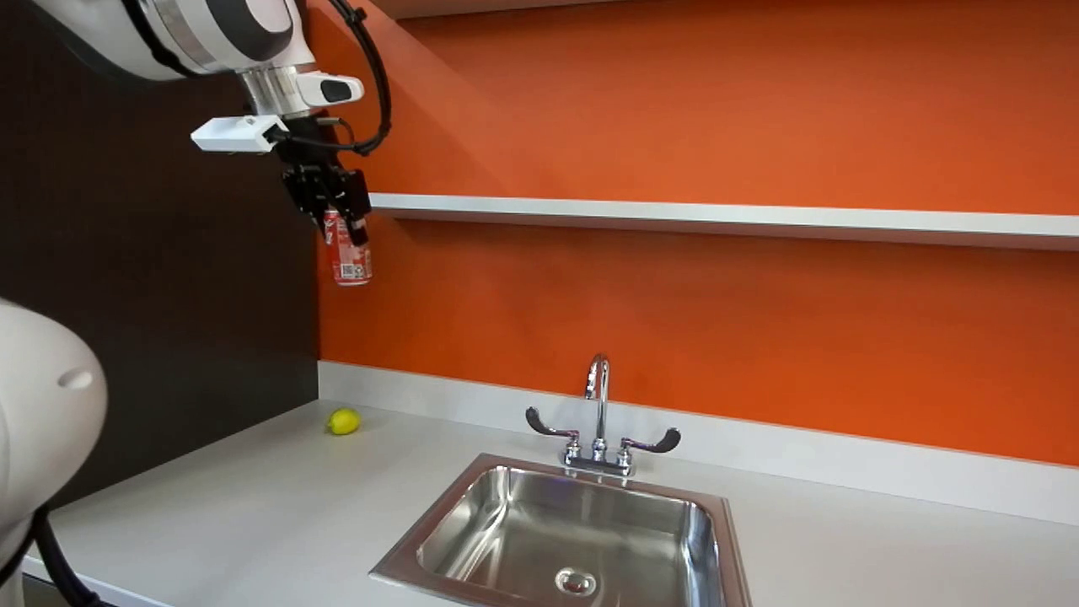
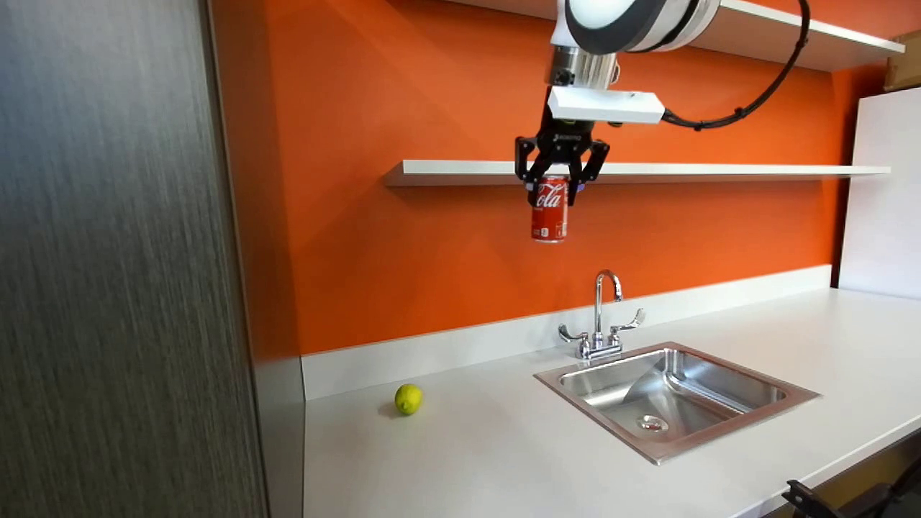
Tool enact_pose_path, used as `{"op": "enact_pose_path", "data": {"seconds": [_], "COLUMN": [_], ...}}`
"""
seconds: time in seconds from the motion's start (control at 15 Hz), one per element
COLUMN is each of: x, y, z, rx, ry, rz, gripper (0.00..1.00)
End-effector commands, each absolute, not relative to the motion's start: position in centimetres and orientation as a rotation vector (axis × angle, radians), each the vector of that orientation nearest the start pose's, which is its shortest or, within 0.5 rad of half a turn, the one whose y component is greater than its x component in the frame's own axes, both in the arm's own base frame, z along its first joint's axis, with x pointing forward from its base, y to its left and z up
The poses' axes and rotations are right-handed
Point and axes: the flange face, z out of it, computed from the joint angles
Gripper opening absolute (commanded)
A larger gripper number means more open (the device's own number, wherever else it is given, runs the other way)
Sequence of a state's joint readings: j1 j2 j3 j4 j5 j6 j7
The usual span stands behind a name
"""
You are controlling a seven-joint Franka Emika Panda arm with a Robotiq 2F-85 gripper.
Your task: Put the red can on the bottom shelf
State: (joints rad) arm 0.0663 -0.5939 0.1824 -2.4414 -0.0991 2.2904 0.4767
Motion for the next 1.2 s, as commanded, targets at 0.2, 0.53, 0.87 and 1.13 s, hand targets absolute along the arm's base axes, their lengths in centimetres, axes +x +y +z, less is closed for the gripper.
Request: {"op": "enact_pose_path", "data": {"seconds": [0.2, 0.53, 0.87, 1.13], "x": [39.4, 40.3, 41.7, 44.2], "y": [11.2, 10.5, 9.8, 9.3], "z": [62.1, 66.5, 70.1, 72.2], "rx": [-3.057, -3.024, -3.009, -3.013], "ry": [0.336, 0.347, 0.364, 0.347], "rz": [-0.881, -0.994, -1.082, -1.121], "gripper": [0.38, 0.38, 0.38, 0.38]}}
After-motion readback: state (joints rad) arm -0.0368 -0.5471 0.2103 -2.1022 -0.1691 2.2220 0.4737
